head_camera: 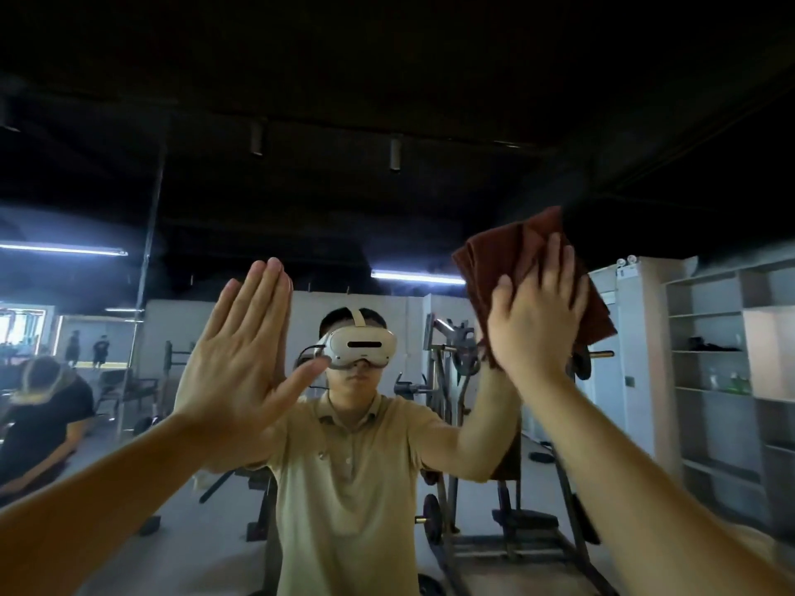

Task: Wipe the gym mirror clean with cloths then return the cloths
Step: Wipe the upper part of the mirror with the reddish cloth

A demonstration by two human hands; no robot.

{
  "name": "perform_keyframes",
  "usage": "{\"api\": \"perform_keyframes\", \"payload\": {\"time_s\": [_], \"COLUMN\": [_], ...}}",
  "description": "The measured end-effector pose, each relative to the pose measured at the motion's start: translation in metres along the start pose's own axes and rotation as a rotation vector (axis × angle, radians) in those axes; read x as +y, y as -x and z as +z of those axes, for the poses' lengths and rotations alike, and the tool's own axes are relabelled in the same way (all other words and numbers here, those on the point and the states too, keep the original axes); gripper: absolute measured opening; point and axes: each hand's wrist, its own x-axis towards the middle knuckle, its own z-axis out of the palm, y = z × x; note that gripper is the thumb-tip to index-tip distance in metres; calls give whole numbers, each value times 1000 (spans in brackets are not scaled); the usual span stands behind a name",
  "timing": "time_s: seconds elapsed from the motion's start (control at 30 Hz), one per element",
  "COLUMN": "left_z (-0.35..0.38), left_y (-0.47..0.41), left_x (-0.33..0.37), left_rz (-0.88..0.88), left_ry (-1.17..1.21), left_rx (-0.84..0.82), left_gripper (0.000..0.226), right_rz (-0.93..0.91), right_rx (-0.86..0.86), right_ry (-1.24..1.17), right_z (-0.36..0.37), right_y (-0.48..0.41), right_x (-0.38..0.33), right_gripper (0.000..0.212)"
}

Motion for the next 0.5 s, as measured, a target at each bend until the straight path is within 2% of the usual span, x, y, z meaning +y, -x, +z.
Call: {"api": "perform_keyframes", "payload": {"time_s": [0.03,0.07,0.1,0.2,0.23,0.27,0.33,0.43,0.47,0.5], "left_z": [1,2,3,1,1,1,3,4,5,4], "left_y": [0,0,0,-1,-1,0,0,0,-1,0], "left_x": [0,-1,-2,-4,-4,-4,-4,-5,-5,-5], "left_rz": [1,6,10,24,27,28,23,25,28,28], "left_ry": [-5,-3,2,-1,0,1,-4,-2,0,3], "left_rx": [1,3,4,-11,-12,-9,-3,1,-3,-3], "left_gripper": [96,96,95,94,94,95,95,95,95,95], "right_rz": [67,51,-57,-588,-699,-727,-576,-169,-121,-160], "right_rx": [35,53,34,-111,-136,-137,-90,12,32,10], "right_ry": [-40,-73,-89,-64,-54,-29,47,-53,-99,-144], "right_z": [3,7,12,12,9,7,-1,-6,-3,1], "right_y": [7,24,49,105,93,72,20,-9,9,34], "right_x": [-20,-42,-63,-75,-63,-51,-37,-58,-75,-89], "right_gripper": [58,57,60,67,67,67,65,63,62,62]}}
